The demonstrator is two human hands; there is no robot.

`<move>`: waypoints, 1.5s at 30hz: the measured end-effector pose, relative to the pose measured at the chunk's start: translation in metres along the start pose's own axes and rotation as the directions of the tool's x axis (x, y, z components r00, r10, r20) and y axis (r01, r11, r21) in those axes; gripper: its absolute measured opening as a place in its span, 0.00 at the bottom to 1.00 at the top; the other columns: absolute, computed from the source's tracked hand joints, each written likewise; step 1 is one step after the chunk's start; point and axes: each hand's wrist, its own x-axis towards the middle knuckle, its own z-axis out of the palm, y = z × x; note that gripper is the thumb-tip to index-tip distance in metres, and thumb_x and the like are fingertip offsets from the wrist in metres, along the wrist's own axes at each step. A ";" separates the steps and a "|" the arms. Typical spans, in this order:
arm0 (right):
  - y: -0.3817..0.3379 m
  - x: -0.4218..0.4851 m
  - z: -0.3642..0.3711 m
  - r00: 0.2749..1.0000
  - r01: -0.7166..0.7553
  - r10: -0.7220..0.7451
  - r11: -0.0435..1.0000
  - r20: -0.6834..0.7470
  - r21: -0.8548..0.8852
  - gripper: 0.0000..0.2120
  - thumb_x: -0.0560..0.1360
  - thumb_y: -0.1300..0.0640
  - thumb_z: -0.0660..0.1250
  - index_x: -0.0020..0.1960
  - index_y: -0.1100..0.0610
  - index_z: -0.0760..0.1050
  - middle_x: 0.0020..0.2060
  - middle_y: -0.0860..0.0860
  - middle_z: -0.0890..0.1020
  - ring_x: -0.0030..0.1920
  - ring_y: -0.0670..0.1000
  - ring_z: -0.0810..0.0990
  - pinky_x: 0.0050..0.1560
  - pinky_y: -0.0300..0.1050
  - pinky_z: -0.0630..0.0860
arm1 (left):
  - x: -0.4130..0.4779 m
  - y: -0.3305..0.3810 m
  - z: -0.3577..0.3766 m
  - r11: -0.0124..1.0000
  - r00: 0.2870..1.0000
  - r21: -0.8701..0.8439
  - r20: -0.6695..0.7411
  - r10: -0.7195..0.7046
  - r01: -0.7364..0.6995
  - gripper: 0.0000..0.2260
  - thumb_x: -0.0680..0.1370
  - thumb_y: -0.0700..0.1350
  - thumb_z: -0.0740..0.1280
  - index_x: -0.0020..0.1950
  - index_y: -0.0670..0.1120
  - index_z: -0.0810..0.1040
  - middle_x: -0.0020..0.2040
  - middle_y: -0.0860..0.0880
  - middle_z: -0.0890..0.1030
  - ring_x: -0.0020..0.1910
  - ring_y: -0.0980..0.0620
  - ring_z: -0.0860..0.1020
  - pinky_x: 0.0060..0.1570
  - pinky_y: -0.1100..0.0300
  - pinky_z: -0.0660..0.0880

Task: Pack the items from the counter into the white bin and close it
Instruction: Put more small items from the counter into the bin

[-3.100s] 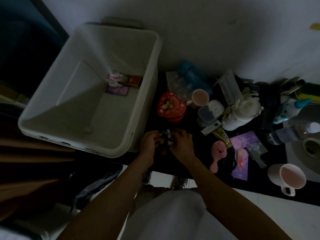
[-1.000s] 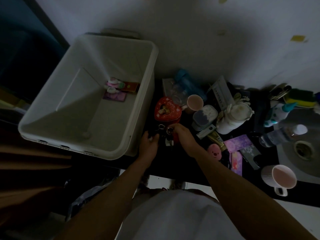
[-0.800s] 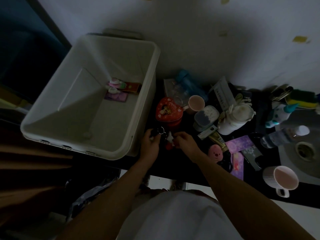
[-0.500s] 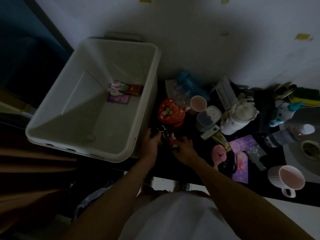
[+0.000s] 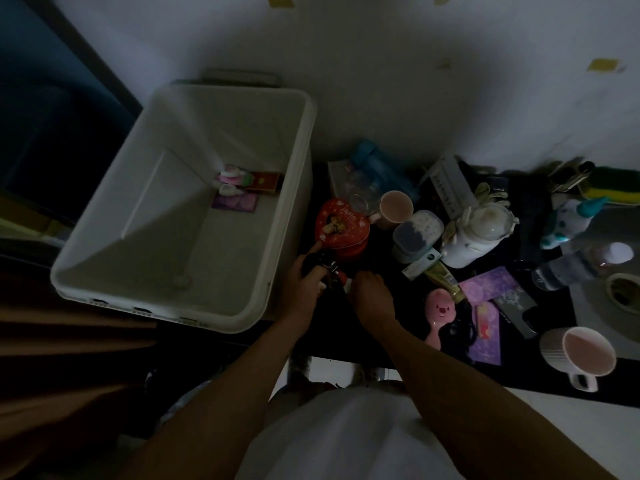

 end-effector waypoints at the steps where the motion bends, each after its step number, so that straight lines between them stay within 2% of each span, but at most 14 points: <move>1: -0.001 0.002 0.000 1.000 -0.015 0.015 0.999 0.002 0.039 0.11 0.77 0.56 0.65 0.55 0.61 0.72 0.55 0.58 0.76 0.57 0.59 0.74 0.49 0.52 0.74 | 0.001 -0.001 -0.001 1.000 1.000 0.030 -0.005 -0.005 0.006 0.18 0.71 0.51 0.69 0.61 0.62 0.79 0.51 0.51 0.85 0.45 0.51 0.83 0.41 0.60 0.77; 3: 0.000 0.003 0.002 0.997 -0.071 0.069 0.973 0.017 0.218 0.08 0.77 0.60 0.65 0.53 0.63 0.70 0.53 0.59 0.74 0.52 0.57 0.74 0.47 0.44 0.72 | 0.002 -0.002 -0.002 0.997 0.998 0.075 -0.052 -0.024 0.028 0.13 0.69 0.53 0.69 0.53 0.59 0.82 0.39 0.53 0.83 0.35 0.52 0.78 0.33 0.62 0.73; 5: 0.003 0.000 0.001 0.993 -0.114 0.111 0.917 0.029 0.383 0.06 0.75 0.64 0.65 0.49 0.62 0.68 0.50 0.59 0.72 0.47 0.53 0.72 0.39 0.32 0.66 | 0.004 -0.004 0.001 0.997 0.995 0.057 -0.086 -0.052 0.057 0.11 0.67 0.53 0.69 0.48 0.55 0.82 0.36 0.50 0.82 0.34 0.50 0.77 0.33 0.60 0.73; 8: 0.012 -0.006 0.000 0.991 -0.115 0.132 0.862 0.001 0.493 0.09 0.75 0.67 0.64 0.54 0.66 0.70 0.52 0.61 0.72 0.49 0.57 0.73 0.44 0.38 0.66 | 0.006 -0.006 0.007 0.995 0.990 0.001 -0.097 -0.100 0.101 0.13 0.64 0.51 0.68 0.47 0.51 0.81 0.41 0.42 0.80 0.39 0.45 0.76 0.38 0.54 0.71; 11: 0.017 -0.007 -0.009 0.975 -0.192 0.219 0.770 0.031 0.609 0.14 0.75 0.67 0.64 0.61 0.67 0.71 0.55 0.63 0.74 0.53 0.61 0.76 0.51 0.51 0.75 | 0.008 -0.005 0.015 0.991 0.986 -0.061 -0.109 -0.122 0.116 0.07 0.66 0.47 0.67 0.43 0.49 0.81 0.38 0.43 0.78 0.36 0.46 0.74 0.32 0.59 0.67; 13: 0.019 -0.008 -0.017 0.954 -0.236 0.296 0.642 0.047 0.729 0.10 0.76 0.64 0.64 0.57 0.65 0.71 0.51 0.64 0.77 0.49 0.60 0.79 0.49 0.57 0.79 | 0.008 -0.005 0.020 0.986 0.986 -0.114 -0.102 -0.134 0.123 0.04 0.67 0.44 0.65 0.39 0.49 0.79 0.34 0.46 0.79 0.30 0.49 0.75 0.29 0.61 0.67; 17: 0.026 -0.012 -0.037 0.926 -0.267 0.349 0.330 0.146 0.905 0.02 0.78 0.64 0.60 0.50 0.59 0.67 0.41 0.57 0.74 0.41 0.53 0.76 0.42 0.49 0.77 | 0.008 -0.008 0.035 0.975 0.986 -0.176 -0.077 -0.149 0.133 0.03 0.71 0.41 0.64 0.41 0.46 0.78 0.32 0.49 0.79 0.26 0.54 0.76 0.25 0.64 0.69; 22: 0.042 -0.016 -0.045 0.898 -0.277 0.432 0.412 0.082 0.868 0.06 0.76 0.63 0.61 0.40 0.62 0.69 0.31 0.57 0.73 0.31 0.52 0.72 0.30 0.41 0.69 | 0.009 -0.015 0.048 0.975 0.984 -0.165 -0.073 -0.164 0.150 0.02 0.71 0.42 0.64 0.38 0.46 0.76 0.31 0.50 0.78 0.26 0.55 0.73 0.26 0.63 0.67; 25: 0.049 -0.020 -0.043 0.899 -0.285 0.435 0.486 0.054 0.826 0.03 0.75 0.62 0.60 0.45 0.60 0.72 0.38 0.57 0.76 0.38 0.52 0.75 0.40 0.46 0.72 | 0.011 -0.019 0.051 0.972 0.982 -0.163 -0.051 -0.181 0.170 0.03 0.70 0.44 0.65 0.39 0.46 0.76 0.33 0.49 0.77 0.31 0.50 0.71 0.30 0.59 0.65; 28: 0.054 -0.021 -0.046 0.872 -0.348 0.487 0.568 0.036 0.746 0.13 0.75 0.55 0.61 0.58 0.56 0.75 0.49 0.56 0.81 0.50 0.56 0.80 0.54 0.50 0.77 | 0.011 -0.021 0.054 0.965 0.981 -0.187 -0.018 -0.193 0.186 0.05 0.71 0.43 0.65 0.44 0.43 0.77 0.39 0.44 0.82 0.38 0.44 0.78 0.33 0.58 0.71; 34: 0.058 -0.017 -0.049 0.906 -0.341 0.417 0.602 0.081 0.722 0.12 0.73 0.56 0.60 0.54 0.59 0.75 0.50 0.64 0.80 0.52 0.64 0.79 0.56 0.62 0.76 | 0.009 -0.022 0.056 0.961 0.983 -0.210 0.017 -0.180 0.180 0.06 0.75 0.40 0.63 0.49 0.41 0.77 0.42 0.44 0.84 0.41 0.45 0.84 0.37 0.56 0.79; 38: 0.059 -0.012 -0.050 0.897 -0.352 0.429 0.538 0.110 0.766 0.13 0.73 0.57 0.60 0.57 0.56 0.75 0.51 0.64 0.79 0.51 0.63 0.79 0.54 0.61 0.78 | 0.007 -0.019 0.056 0.967 0.984 -0.180 0.016 -0.180 0.180 0.06 0.73 0.42 0.65 0.48 0.44 0.78 0.38 0.48 0.84 0.38 0.48 0.83 0.38 0.57 0.77; 42: 0.058 -0.008 -0.057 0.844 -0.384 0.503 0.330 0.183 0.862 0.05 0.77 0.58 0.61 0.50 0.56 0.75 0.45 0.61 0.80 0.37 0.51 0.77 0.37 0.43 0.74 | 0.008 -0.019 0.055 0.969 0.984 -0.167 0.011 -0.180 0.180 0.10 0.69 0.45 0.67 0.48 0.44 0.79 0.44 0.43 0.82 0.46 0.41 0.80 0.47 0.48 0.73; 45: 0.063 -0.003 -0.054 0.822 -0.421 0.514 0.252 0.248 0.871 0.09 0.78 0.57 0.61 0.52 0.61 0.77 0.40 0.55 0.79 0.37 0.50 0.76 0.40 0.44 0.73 | 0.006 -0.017 0.054 0.972 0.983 -0.147 0.005 -0.185 0.184 0.06 0.70 0.45 0.66 0.45 0.47 0.79 0.39 0.47 0.83 0.41 0.44 0.80 0.39 0.55 0.74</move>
